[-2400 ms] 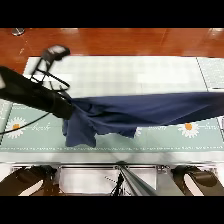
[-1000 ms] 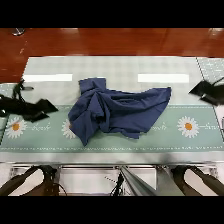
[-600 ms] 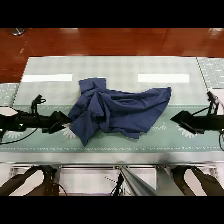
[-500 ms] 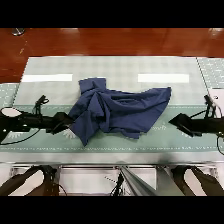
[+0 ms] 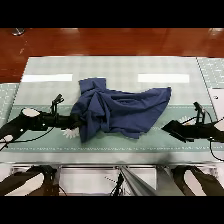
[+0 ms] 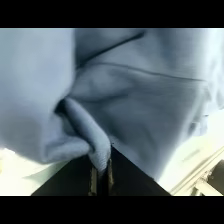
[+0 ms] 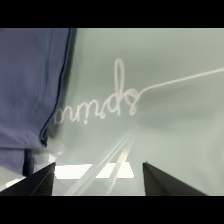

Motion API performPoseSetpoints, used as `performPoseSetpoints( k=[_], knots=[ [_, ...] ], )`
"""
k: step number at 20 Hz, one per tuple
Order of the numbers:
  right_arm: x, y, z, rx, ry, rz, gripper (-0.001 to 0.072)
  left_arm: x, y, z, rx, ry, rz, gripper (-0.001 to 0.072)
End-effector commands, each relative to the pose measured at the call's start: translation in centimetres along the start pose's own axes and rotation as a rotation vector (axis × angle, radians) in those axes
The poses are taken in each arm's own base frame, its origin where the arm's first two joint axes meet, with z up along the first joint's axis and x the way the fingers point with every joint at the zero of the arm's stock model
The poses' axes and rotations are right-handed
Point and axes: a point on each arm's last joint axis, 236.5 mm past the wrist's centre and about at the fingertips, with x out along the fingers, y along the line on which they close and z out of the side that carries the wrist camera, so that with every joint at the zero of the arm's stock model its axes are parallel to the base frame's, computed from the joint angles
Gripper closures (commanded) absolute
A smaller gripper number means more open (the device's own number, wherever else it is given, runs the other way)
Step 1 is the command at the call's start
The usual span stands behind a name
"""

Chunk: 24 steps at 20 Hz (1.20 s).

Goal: Fold the shirts.

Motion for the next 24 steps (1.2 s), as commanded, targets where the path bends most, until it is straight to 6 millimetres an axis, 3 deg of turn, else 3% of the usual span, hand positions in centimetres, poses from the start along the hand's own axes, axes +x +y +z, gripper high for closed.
performPoseSetpoints(
  k=[1, 6, 11, 12, 13, 14, 15, 17, 18, 20, 21, 22, 24],
  knots=[
    [1.8, 1.5, -1.1, -0.022, 0.040, 0.009, 0.0094, -0.7, -2.3, 0.8, 0.056, 0.010, -0.063, 0.0680],
    [5.4, 5.8, -0.4, 0.015, 0.065, 0.138, 0.0094, -1.6, -4.7, 2.8, 0.079, -0.029, -0.117, 0.0679],
    [9.0, 10.0, -0.3, -0.041, 0.146, 0.183, 0.0120, -1.7, -5.0, 2.9, 0.072, -0.034, -0.128, 0.0679],
    [9.4, 10.8, 0.1, -0.055, 0.155, 0.186, 0.0261, -1.7, -5.0, 2.9, 0.072, -0.034, -0.128, 0.0679],
    [9.3, 11.9, 0.9, -0.096, 0.150, 0.199, 0.0587, -1.7, -5.0, 2.9, 0.072, -0.034, -0.128, 0.0679],
    [8.6, 13.3, 2.1, -0.167, 0.125, 0.224, 0.0692, -1.8, -5.0, 3.0, 0.072, -0.039, -0.128, 0.0679],
    [7.2, 15.1, 3.7, -0.220, 0.099, 0.252, 0.0693, -2.3, -5.2, 3.6, 0.073, -0.056, -0.135, 0.0679],
    [2.0, 19.4, 8.2, -0.338, 0.003, 0.297, 0.0694, -6.1, -8.4, 7.6, 0.078, -0.174, -0.235, 0.0679],
    [-2.2, 21.8, 11.2, -0.398, -0.084, 0.306, 0.0694, -9.9, -11.6, 10.7, 0.108, -0.284, -0.332, 0.0679],
    [-12.8, 26.2, 16.6, -0.508, -0.319, 0.296, 0.0694, -20.4, -19.1, 15.7, 0.227, -0.544, -0.505, 0.0679],
    [-19.1, 28.4, 18.2, -0.562, -0.457, 0.294, 0.0694, -25.9, -22.6, 16.9, 0.314, -0.665, -0.552, 0.0679],
    [-24.8, 30.3, 18.6, -0.618, -0.573, 0.301, 0.0694, -31.3, -26.2, 17.0, 0.427, -0.777, -0.568, 0.0680],
    [-35.0, 33.3, 16.5, -0.745, -0.774, 0.311, 0.0694, -40.0, -31.9, 15.4, 0.619, -0.957, -0.527, 0.0680]
  ],
)
